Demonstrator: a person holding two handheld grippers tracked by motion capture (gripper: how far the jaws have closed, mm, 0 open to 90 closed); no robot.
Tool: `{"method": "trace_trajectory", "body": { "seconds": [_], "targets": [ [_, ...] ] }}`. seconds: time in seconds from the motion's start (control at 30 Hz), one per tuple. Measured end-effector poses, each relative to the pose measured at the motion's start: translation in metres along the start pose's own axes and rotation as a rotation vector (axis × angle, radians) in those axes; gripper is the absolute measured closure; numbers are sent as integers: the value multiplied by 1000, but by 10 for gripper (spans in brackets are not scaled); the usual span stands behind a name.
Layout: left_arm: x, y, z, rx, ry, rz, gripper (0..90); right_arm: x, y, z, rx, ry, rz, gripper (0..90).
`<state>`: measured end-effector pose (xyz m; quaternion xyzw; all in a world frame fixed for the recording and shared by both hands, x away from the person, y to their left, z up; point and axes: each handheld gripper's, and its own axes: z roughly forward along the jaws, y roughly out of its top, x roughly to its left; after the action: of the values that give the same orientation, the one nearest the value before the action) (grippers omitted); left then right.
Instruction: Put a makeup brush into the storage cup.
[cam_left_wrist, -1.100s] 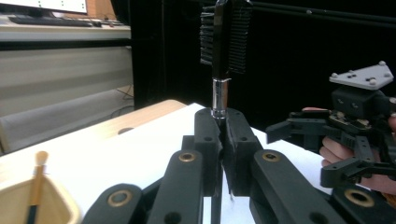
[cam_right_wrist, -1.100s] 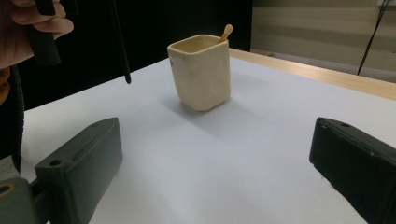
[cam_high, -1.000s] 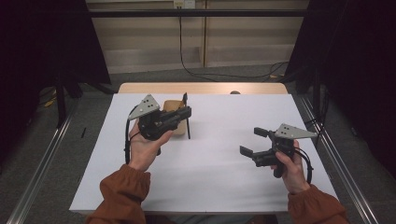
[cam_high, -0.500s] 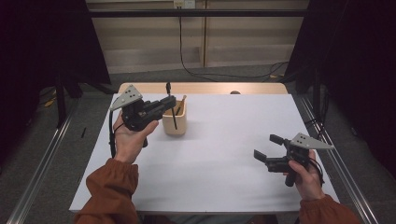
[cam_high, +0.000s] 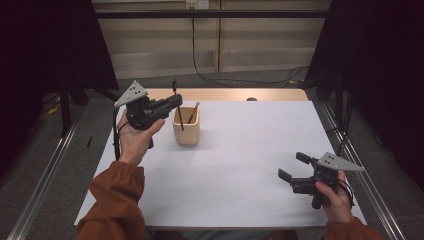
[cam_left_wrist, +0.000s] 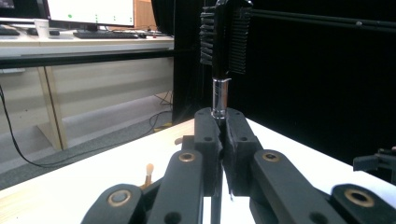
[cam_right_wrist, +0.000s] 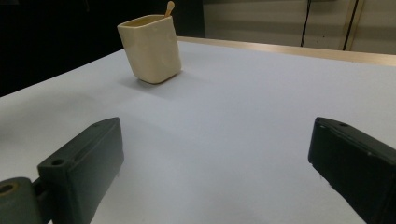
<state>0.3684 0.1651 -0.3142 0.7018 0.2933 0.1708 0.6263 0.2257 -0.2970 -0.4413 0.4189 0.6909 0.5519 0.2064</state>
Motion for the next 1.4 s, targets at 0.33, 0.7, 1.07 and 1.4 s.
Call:
{"method": "trace_trajectory", "body": {
  "seconds": [0.33,0.7,1.07,1.4],
  "targets": [
    [4,11,7,-13,3,1,853,1,-2,2,8,-2,-9,32],
    [14,16,15,-19,28,8,853,1,-2,2,2,1,-10,32],
    [28,15,34,-8,56,5,853,0,-2,2,2,6,-14,32],
    [33,10,38,10,72,3,853,1,-2,3,2,17,-15,18]
  ]
}}
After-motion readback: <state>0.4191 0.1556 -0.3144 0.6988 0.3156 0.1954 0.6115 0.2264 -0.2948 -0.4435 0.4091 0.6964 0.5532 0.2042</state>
